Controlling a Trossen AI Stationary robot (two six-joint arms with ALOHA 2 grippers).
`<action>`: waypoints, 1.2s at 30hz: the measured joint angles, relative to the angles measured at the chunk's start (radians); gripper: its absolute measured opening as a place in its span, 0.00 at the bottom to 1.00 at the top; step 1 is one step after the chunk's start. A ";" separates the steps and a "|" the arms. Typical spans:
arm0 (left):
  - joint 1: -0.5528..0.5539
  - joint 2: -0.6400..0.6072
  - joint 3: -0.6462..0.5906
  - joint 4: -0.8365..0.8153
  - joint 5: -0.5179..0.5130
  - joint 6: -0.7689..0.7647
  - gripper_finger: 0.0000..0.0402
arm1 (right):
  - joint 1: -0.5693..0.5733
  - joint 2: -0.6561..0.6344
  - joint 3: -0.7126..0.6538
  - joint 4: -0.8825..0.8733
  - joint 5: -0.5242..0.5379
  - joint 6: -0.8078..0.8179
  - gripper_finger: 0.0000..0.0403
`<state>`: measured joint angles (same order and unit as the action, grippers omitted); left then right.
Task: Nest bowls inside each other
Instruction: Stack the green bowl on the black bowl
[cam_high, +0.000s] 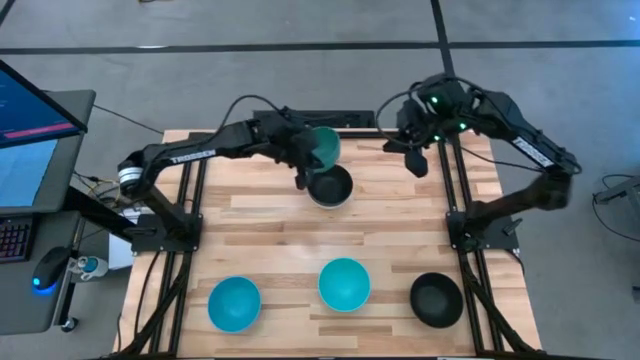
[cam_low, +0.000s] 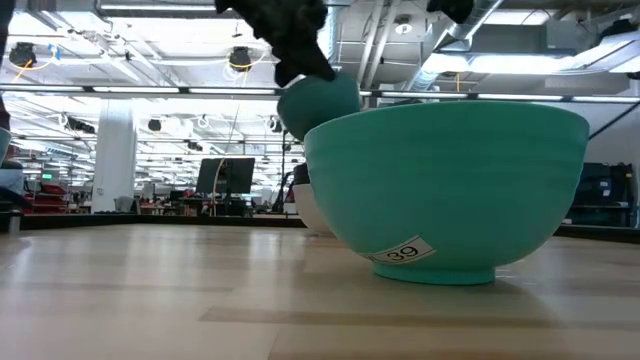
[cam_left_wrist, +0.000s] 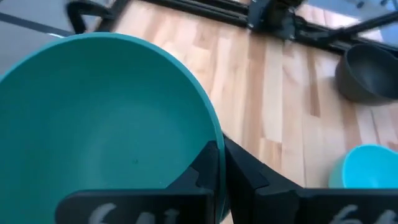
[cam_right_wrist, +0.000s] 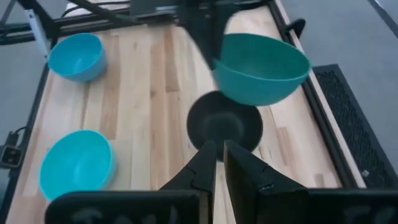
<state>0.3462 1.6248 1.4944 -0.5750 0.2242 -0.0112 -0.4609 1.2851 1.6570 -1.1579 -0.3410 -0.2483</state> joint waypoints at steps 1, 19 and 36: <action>-0.011 0.021 0.026 -0.030 -0.001 0.010 0.00 | -0.007 -0.032 -0.055 0.032 -0.001 0.012 0.13; -0.101 0.145 0.156 -0.154 -0.002 -0.001 0.00 | 0.022 -0.340 -0.597 0.448 0.001 0.243 0.13; -0.131 0.290 0.152 -0.164 -0.048 0.035 0.00 | 0.022 -0.343 -0.604 0.501 0.001 0.275 0.13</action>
<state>0.2151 1.9150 1.6464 -0.7391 0.1763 0.0236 -0.4385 0.9424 1.0534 -0.6567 -0.3401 0.0265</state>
